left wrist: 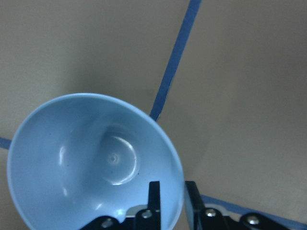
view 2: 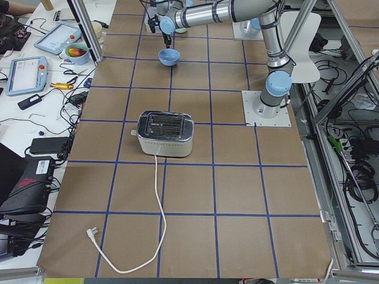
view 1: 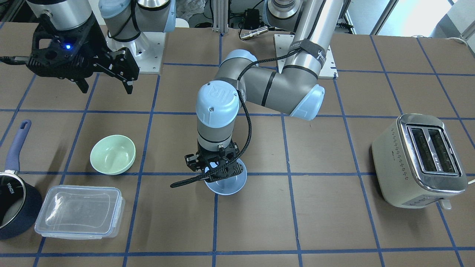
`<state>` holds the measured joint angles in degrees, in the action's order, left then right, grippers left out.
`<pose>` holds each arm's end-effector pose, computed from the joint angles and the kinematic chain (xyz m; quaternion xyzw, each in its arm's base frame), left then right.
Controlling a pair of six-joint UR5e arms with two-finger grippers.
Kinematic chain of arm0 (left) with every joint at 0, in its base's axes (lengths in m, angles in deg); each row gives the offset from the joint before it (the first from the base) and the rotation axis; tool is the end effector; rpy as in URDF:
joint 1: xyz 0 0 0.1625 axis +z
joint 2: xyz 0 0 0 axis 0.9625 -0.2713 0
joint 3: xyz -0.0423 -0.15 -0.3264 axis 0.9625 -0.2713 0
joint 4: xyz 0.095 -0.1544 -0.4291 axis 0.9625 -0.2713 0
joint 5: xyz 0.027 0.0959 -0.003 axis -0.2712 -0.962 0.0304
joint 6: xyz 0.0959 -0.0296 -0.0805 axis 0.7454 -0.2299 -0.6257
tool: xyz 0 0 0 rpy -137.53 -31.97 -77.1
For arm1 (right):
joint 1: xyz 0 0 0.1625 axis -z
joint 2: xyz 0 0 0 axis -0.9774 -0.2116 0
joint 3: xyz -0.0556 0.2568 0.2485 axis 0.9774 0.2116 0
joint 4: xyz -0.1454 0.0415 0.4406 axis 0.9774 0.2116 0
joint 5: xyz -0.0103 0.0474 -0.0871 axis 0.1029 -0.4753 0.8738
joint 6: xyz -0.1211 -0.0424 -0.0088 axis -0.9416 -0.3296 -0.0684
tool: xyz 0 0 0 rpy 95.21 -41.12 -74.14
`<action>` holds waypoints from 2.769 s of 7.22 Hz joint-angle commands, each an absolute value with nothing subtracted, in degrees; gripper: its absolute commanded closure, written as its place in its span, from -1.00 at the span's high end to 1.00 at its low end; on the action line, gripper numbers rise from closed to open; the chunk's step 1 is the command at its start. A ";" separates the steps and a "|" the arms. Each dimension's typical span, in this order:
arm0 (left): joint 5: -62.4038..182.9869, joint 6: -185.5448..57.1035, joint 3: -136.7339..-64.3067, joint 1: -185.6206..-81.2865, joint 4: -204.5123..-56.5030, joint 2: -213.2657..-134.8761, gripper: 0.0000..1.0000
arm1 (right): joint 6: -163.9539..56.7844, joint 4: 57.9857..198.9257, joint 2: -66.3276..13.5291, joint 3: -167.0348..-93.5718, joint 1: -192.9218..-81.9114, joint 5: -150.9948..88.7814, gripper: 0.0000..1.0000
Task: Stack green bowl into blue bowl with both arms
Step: 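Release the blue bowl with the left gripper while the right gripper lowers, then grasp the rim of the pale green bowl with the right gripper, then carry the green bowl with the right gripper over the blue bowl and lower it in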
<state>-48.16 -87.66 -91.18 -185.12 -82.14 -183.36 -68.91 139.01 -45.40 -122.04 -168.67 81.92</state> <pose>-0.3788 -0.6003 0.1971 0.1500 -0.9882 -0.0013 0.0302 0.1419 -0.5535 0.4305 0.0026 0.9999 -0.0128 0.0002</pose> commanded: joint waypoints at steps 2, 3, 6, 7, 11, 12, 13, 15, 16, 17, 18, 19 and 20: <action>-48.69 -65.53 -86.38 -174.14 -95.40 -172.01 1.00 | -75.33 141.41 -43.79 -132.27 -159.83 85.08 1.00; -48.61 -56.61 -85.67 -169.49 -101.36 -168.66 1.00 | -77.88 146.40 -42.56 -136.32 -157.09 84.91 1.00; -50.63 -44.83 -87.15 -163.99 -108.63 -162.48 1.00 | -78.87 173.43 -37.99 -151.51 -155.22 82.72 1.00; -50.71 -44.92 -88.20 -163.82 -107.40 -161.87 1.00 | -79.14 181.62 -35.37 -154.61 -154.69 81.84 1.00; -51.41 -41.76 -89.53 -162.51 -108.00 -159.50 1.00 | -82.04 183.55 -33.23 -155.35 -151.97 81.39 0.13; -51.24 -41.76 -90.84 -162.33 -107.22 -158.79 1.00 | -82.13 183.46 -33.23 -155.35 -151.96 81.30 -0.47; -51.24 -41.76 -91.20 -162.15 -107.22 -158.17 1.00 | -82.39 183.20 -33.23 -155.35 -151.96 81.04 -0.84; -51.24 -41.84 -91.64 -162.24 -107.30 -157.99 1.00 | -82.39 182.84 -34.02 -154.82 -151.96 79.12 -1.00; -51.15 -41.93 -91.99 -162.24 -107.13 -157.82 1.00 | -81.35 182.84 -34.72 -153.95 -152.57 75.01 -1.00; -51.33 -42.11 -92.08 -162.15 -107.22 -157.56 1.00 | -77.68 181.54 -35.16 -152.20 -153.97 71.67 -1.00; -51.24 -42.63 -92.34 -162.50 -107.22 -157.38 1.00 | -70.68 181.18 -34.90 -150.09 -157.99 70.07 -1.00; -51.24 -42.55 -92.52 -162.24 -107.22 -157.20 1.00 | -60.09 181.26 -34.47 -147.81 -163.86 68.66 -1.00; -51.24 -42.63 -92.61 -162.41 -107.22 -157.03 1.00 | -53.89 181.43 -33.42 -145.52 -168.01 68.56 -1.00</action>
